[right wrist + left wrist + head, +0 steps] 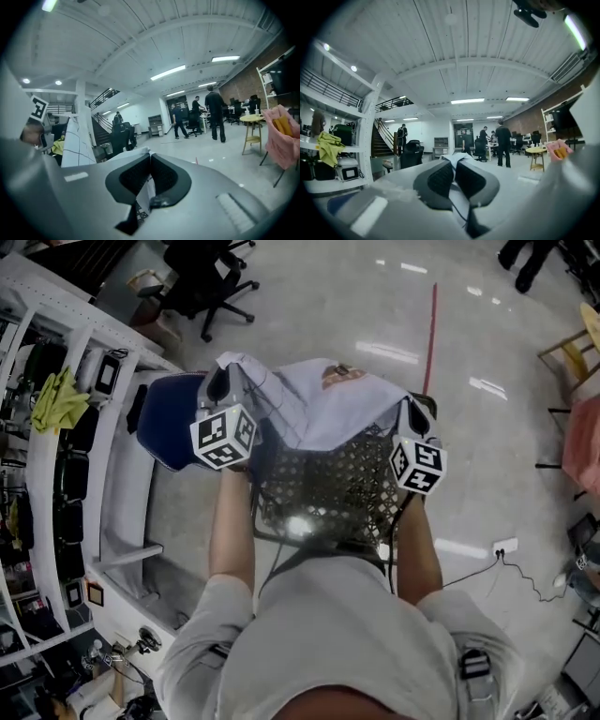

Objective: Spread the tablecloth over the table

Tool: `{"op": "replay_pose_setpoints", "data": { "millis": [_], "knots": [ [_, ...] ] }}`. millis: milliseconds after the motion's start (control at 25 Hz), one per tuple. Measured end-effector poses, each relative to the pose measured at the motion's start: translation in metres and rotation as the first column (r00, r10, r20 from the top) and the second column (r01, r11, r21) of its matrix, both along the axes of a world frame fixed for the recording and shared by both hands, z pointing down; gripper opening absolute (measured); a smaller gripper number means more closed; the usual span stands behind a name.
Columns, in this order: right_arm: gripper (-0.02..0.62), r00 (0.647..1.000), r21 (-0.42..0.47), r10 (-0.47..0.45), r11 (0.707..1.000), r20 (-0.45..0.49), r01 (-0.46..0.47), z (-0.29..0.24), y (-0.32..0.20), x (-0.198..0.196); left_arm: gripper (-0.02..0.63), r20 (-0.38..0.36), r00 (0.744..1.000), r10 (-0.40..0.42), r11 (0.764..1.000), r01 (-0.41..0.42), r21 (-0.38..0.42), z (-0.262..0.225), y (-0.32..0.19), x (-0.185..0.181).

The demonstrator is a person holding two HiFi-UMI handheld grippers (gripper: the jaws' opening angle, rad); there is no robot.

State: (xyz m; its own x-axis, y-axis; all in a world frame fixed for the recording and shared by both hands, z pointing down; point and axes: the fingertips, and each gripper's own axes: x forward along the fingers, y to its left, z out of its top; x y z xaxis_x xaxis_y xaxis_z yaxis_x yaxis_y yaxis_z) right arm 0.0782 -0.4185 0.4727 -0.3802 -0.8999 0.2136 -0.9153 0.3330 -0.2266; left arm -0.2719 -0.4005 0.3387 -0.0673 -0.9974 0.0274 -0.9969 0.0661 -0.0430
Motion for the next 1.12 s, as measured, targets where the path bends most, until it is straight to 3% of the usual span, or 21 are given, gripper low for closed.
{"op": "replay_pose_setpoints", "data": {
  "millis": [160, 320, 400, 480, 640, 800, 880, 1000, 1040, 1120],
  "knots": [
    [0.006, 0.983, 0.010, 0.180, 0.983, 0.020, -0.181, -0.016, -0.008, 0.092, 0.026, -0.063, 0.996, 0.060, 0.998, -0.062, -0.025, 0.016, -0.012, 0.025],
    [0.006, 0.903, 0.087, 0.429, 0.900, -0.001, -0.427, -0.060, 0.010, 0.205, 0.026, -0.121, 0.981, 0.149, 0.988, -0.153, -0.026, 0.022, -0.032, 0.060],
    [0.006, 0.870, 0.110, 0.491, 0.867, -0.029, -0.486, -0.074, 0.022, 0.238, 0.026, -0.163, 0.972, 0.171, 0.984, -0.176, -0.017, 0.023, -0.037, 0.068],
    [0.006, 0.866, 0.114, 0.496, 0.866, -0.067, -0.487, -0.075, 0.029, 0.246, 0.026, -0.217, 0.961, 0.174, 0.983, -0.181, -0.011, 0.024, -0.039, 0.069],
    [0.006, 0.898, 0.092, 0.418, 0.908, -0.135, -0.408, -0.051, 0.033, 0.213, 0.026, -0.282, 0.952, 0.121, 0.991, -0.130, -0.015, 0.025, -0.039, 0.052],
    [0.007, 0.960, 0.035, 0.254, 0.967, -0.119, -0.252, -0.020, 0.024, 0.137, 0.026, -0.288, 0.957, -0.023, 0.996, 0.048, 0.080, -0.026, -0.017, -0.030],
    [0.007, 0.981, 0.021, 0.168, 0.986, -0.099, -0.166, -0.012, 0.018, 0.089, 0.026, -0.256, 0.961, -0.107, 0.979, 0.147, 0.142, -0.062, 0.009, -0.081],
    [0.008, 0.997, 0.008, 0.036, 0.999, -0.069, -0.036, -0.008, 0.010, 0.014, 0.026, -0.212, 0.946, -0.244, 0.929, 0.291, 0.229, -0.103, 0.069, -0.151],
    [0.008, 0.998, 0.004, 0.000, 1.000, -0.064, 0.000, -0.007, 0.008, -0.007, 0.025, -0.196, 0.939, -0.283, 0.915, 0.326, 0.239, -0.107, 0.087, -0.168],
    [0.008, 0.997, -0.015, -0.051, 0.999, -0.060, 0.050, -0.004, 0.008, -0.035, 0.026, -0.162, 0.928, -0.334, 0.909, 0.363, 0.203, -0.095, 0.108, -0.191]
  ]
}}
